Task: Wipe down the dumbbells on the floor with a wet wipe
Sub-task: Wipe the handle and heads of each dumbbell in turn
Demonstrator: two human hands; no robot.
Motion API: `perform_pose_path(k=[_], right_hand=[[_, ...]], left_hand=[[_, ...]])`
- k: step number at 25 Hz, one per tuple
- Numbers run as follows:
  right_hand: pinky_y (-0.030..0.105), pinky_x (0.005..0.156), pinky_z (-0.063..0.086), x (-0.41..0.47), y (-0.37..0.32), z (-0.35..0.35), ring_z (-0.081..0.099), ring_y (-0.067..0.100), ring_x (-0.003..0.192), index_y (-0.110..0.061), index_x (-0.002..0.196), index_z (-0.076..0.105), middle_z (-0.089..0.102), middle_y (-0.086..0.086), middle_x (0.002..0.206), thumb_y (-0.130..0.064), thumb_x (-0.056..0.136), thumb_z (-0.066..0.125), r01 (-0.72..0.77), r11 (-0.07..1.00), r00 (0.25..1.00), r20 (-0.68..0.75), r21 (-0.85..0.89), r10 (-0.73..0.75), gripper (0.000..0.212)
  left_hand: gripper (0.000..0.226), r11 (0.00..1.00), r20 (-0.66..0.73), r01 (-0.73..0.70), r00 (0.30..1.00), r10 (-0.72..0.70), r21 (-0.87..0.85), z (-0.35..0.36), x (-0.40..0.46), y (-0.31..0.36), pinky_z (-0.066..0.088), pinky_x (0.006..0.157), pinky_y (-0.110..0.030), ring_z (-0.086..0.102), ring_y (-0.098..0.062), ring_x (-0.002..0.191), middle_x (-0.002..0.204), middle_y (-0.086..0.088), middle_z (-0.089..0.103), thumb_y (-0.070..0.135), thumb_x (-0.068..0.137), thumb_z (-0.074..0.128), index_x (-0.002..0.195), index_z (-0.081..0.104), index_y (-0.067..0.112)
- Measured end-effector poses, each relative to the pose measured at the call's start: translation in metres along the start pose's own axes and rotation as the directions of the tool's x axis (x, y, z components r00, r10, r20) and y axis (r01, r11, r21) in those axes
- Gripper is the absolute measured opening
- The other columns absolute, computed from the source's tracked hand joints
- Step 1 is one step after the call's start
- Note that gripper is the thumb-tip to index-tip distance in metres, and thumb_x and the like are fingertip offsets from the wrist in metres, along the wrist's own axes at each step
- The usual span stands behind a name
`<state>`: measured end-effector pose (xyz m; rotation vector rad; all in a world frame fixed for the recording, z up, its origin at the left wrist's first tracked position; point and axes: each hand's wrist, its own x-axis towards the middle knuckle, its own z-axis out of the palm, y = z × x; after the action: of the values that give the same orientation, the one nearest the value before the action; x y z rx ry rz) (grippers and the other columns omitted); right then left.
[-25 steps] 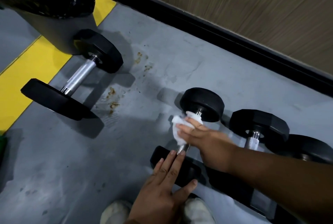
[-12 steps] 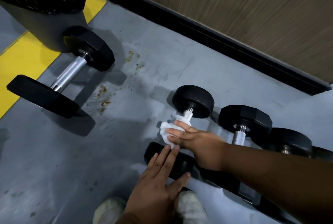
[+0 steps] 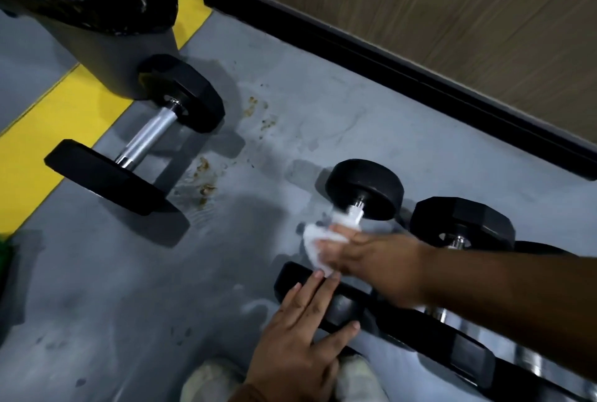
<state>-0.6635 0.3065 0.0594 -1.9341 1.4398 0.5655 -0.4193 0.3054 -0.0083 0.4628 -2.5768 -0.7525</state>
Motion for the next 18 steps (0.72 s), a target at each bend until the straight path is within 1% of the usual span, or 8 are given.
perform_pose_path(k=[2, 5, 8, 11, 13, 14, 16, 18], right_hand=[[0.042, 0.109, 0.045, -0.003, -0.011, 0.006, -0.023, 0.009, 0.152, -0.039, 0.16, 0.005, -0.019, -0.025, 0.165, -0.012, 0.097, 0.052, 0.064, 0.997, 0.998, 0.007, 0.034, -0.064, 0.084], [0.04, 0.116, 0.038, -0.003, 0.022, 0.0, -0.022, 0.004, 0.151, -0.041, 0.16, -0.001, -0.021, -0.026, 0.164, -0.002, 0.089, 0.052, -0.062, 0.998, 0.996, -0.062, 0.01, 0.062, 0.098], [0.037, 0.124, 0.026, -0.002, 0.033, -0.003, -0.017, 0.005, 0.153, -0.035, 0.162, 0.005, -0.014, -0.02, 0.167, 0.002, 0.086, 0.046, -0.164, 0.983, 0.978, -0.117, 0.087, 0.174, 0.095], [0.032, 0.126, 0.018, -0.001, 0.0, 0.019, -0.021, 0.01, 0.153, -0.034, 0.162, 0.008, -0.011, -0.019, 0.168, -0.005, 0.092, 0.05, -0.074, 0.989, 0.981, -0.167, 0.124, 0.095, 0.087], [0.027, 0.123, 0.02, -0.002, -0.017, 0.032, -0.019, 0.007, 0.153, -0.036, 0.162, 0.012, -0.007, -0.022, 0.167, -0.015, 0.098, 0.05, 0.027, 0.988, 0.982, -0.189, 0.152, 0.002, 0.077], [0.029, 0.122, 0.023, -0.001, -0.017, 0.035, -0.016, 0.005, 0.153, -0.037, 0.161, 0.015, -0.004, -0.022, 0.168, -0.017, 0.099, 0.051, 0.051, 0.989, 0.982, -0.188, 0.141, -0.024, 0.074], [0.037, 0.119, 0.034, 0.003, -0.001, 0.027, -0.01, 0.005, 0.155, -0.039, 0.16, 0.019, 0.0, -0.023, 0.168, -0.014, 0.097, 0.053, 0.034, 0.997, 0.976, -0.217, 0.07, -0.018, 0.076], [0.039, 0.119, 0.034, 0.01, 0.015, 0.016, -0.009, 0.007, 0.155, -0.037, 0.161, 0.018, -0.002, -0.02, 0.168, -0.003, 0.09, 0.054, -0.036, 0.999, 0.979, -0.2, 0.041, 0.044, 0.087]], left_hand=[[0.043, 1.0, -0.044, -0.002, 0.999, 0.001, -0.003, 0.002, 0.002, 0.0, 0.042, 0.111, -0.047, 0.038, -0.032, 0.146, 0.152, -0.018, 0.045, 0.022, 0.093, 0.042, 0.118, 0.075, 0.034], [0.046, 1.0, -0.073, 0.01, 0.997, -0.012, -0.025, 0.0, 0.006, 0.005, 0.043, 0.11, -0.046, 0.041, -0.031, 0.144, 0.151, -0.014, 0.048, 0.011, 0.078, 0.055, 0.111, 0.077, 0.034], [0.055, 0.999, -0.038, 0.005, 0.999, -0.007, -0.044, -0.003, 0.007, 0.005, 0.044, 0.108, -0.048, 0.041, -0.032, 0.144, 0.152, -0.014, 0.047, 0.009, 0.065, 0.062, 0.113, 0.077, 0.033], [0.058, 0.999, 0.008, -0.04, 0.999, 0.041, -0.032, -0.007, 0.007, -0.001, 0.046, 0.106, -0.051, 0.038, -0.034, 0.146, 0.153, -0.017, 0.044, 0.011, 0.065, 0.062, 0.119, 0.075, 0.031], [0.058, 0.998, 0.026, -0.062, 0.998, 0.062, -0.018, -0.006, 0.005, -0.008, 0.044, 0.107, -0.054, 0.036, -0.037, 0.147, 0.154, -0.02, 0.042, 0.012, 0.068, 0.064, 0.123, 0.073, 0.029], [0.057, 0.998, 0.023, -0.056, 0.998, 0.057, -0.031, -0.007, 0.005, -0.009, 0.044, 0.107, -0.055, 0.035, -0.038, 0.146, 0.154, -0.021, 0.042, 0.012, 0.069, 0.065, 0.123, 0.073, 0.028], [0.053, 0.998, 0.005, -0.055, 0.998, 0.055, -0.044, -0.007, 0.004, -0.01, 0.044, 0.106, -0.057, 0.036, -0.039, 0.146, 0.154, -0.021, 0.042, 0.011, 0.072, 0.066, 0.122, 0.074, 0.025], [0.051, 0.998, -0.006, -0.055, 0.998, 0.055, -0.012, -0.004, 0.003, -0.012, 0.045, 0.103, -0.059, 0.037, -0.04, 0.145, 0.154, -0.02, 0.042, 0.01, 0.073, 0.067, 0.121, 0.074, 0.024]])
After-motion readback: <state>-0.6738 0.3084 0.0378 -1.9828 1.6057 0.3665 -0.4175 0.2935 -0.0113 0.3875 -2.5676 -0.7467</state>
